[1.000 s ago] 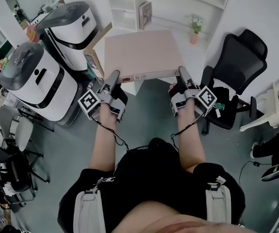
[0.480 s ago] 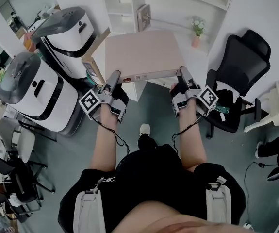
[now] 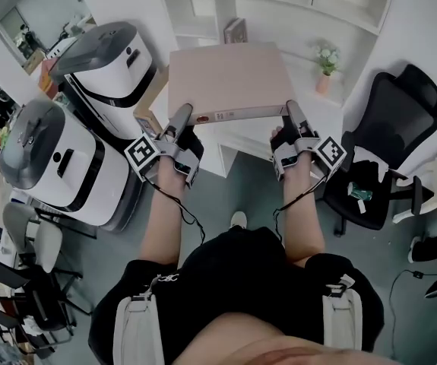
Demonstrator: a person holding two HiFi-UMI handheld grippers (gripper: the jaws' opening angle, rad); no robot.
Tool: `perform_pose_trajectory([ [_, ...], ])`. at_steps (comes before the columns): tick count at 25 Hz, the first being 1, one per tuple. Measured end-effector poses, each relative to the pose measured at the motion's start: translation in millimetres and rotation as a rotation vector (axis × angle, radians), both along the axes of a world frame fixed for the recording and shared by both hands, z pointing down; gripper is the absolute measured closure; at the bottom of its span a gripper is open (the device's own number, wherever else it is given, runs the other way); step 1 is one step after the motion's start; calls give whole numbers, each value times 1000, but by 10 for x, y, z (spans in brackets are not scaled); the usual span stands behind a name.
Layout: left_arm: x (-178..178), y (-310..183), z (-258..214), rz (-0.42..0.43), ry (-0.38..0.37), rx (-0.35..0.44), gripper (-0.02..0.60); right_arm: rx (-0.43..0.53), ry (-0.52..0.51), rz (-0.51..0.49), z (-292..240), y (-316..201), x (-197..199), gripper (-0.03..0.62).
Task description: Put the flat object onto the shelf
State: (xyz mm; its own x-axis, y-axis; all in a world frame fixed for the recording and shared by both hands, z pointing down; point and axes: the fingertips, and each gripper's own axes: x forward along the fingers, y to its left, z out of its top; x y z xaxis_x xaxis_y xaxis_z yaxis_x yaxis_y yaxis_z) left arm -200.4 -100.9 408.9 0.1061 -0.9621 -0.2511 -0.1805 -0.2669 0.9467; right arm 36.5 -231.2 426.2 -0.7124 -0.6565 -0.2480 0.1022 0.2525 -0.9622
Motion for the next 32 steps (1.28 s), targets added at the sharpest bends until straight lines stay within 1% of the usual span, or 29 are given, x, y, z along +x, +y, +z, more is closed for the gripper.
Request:
perform_pose_trajectory([
  [8,-643,-805,-222,4,-12,19,299,20,-12,-6,-202,-810,-657,345],
  [14,-877,-1328,-312,32,-10,37,298,47,-8,9,-330,-1264,-854,345],
  [19,-992,-1567,-421,48,7,58,298,66,6,24,-451,-1451,-944,345],
  [24,-962,-1759,-500,75,10,65,298,104,19,55,-577,-1563,-865,345],
  [32,-907,-2167,-728,172,-19,114,298,147,7,137,-789,-1750,-731,345],
])
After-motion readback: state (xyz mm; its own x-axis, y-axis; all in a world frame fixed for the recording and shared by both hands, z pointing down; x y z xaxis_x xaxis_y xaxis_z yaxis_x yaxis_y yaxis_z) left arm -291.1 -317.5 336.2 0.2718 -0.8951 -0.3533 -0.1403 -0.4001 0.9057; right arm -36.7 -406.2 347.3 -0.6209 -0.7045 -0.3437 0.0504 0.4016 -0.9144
